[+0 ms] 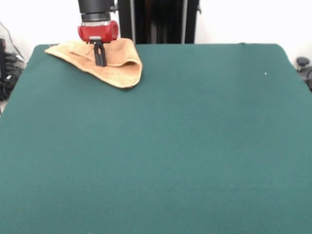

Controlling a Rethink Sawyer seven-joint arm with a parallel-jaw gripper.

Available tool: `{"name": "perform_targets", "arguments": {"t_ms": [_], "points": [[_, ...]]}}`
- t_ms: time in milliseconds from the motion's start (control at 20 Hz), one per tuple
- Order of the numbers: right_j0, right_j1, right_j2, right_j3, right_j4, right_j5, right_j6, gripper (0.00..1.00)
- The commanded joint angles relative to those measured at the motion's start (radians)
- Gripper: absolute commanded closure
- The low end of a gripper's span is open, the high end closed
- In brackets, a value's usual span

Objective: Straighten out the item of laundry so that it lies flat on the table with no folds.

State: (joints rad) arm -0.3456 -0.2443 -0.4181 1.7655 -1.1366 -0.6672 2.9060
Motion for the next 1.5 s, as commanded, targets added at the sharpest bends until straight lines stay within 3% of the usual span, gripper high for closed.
{"name": "perform_targets", "arguments": {"t_ms": [50,250,350,450,550,700,850,1050,1200,1500], "points": [[0.05,0.272,0.004,-0.095,0.322,0.018,-0.215,1.0],[0.067,0.305,-0.051,-0.07,0.468,-0.162,-0.316,1.0],[0.098,0.307,-0.079,-0.078,0.459,-0.143,-0.294,1.0],[0.11,0.329,-0.099,-0.107,0.394,-0.077,-0.25,1.0],[0.095,0.391,-0.097,-0.157,0.352,-0.045,-0.202,1.0],[0.047,0.452,-0.095,-0.178,0.457,-0.122,-0.169,1.0],[0.009,0.45,-0.078,-0.183,0.457,-0.159,-0.095,1.0],[-0.014,0.488,-0.063,-0.232,0.472,-0.198,-0.084,1.0],[-0.049,0.489,-0.029,-0.244,0.485,-0.299,-0.067,1.0],[-0.045,0.437,0.003,-0.185,0.632,-0.397,-0.037,1.0]]}}
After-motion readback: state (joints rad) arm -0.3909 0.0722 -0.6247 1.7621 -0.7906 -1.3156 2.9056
